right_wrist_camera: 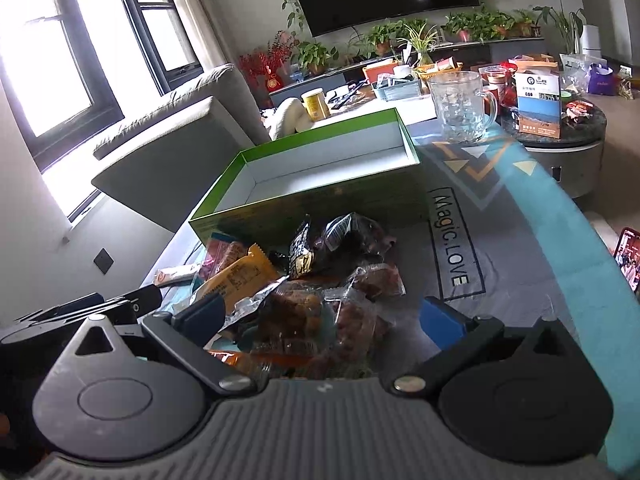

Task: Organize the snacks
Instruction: 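Move both tools over the snack pile in front of the green box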

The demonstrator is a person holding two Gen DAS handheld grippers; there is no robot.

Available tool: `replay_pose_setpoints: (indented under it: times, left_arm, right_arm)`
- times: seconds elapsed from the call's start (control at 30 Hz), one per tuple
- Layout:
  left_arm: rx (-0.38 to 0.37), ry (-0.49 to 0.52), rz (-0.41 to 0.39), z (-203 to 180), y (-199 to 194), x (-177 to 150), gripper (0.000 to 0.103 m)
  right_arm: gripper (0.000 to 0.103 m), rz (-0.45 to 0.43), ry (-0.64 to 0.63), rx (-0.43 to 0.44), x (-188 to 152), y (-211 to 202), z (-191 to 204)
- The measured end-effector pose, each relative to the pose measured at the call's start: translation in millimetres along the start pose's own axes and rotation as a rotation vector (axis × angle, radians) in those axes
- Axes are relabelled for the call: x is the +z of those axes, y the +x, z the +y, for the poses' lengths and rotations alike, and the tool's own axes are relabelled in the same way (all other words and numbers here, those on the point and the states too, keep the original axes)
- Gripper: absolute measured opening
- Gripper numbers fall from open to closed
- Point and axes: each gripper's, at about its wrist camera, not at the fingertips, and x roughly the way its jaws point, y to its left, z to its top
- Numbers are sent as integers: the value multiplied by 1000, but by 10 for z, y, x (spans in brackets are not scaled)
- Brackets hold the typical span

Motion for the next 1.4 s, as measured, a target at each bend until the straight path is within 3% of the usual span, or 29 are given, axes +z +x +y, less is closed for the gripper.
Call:
replay_pose_setpoints:
  times: [0.17, 0.33, 0.97, 1.27, 1.4]
  left_arm:
    - [-6, 4, 48, 12, 35, -15, 77]
    - [-6, -13, 23, 34, 36, -23, 77]
    - [11, -18, 71, 101, 91, -48, 77]
    - [26, 0, 56, 84, 155, -2, 77]
    - [1, 5, 61, 53, 233, 65, 77]
  right_arm:
    - [55, 10, -3, -5, -11, 12, -4]
    - [55, 7, -13, -8, 1, 16, 19]
    - [55, 41, -25, -43, -5, 87, 55]
    - [55, 11, -15, -58, 51, 50, -59]
    - [55, 20, -10, -44, 70, 64, -102]
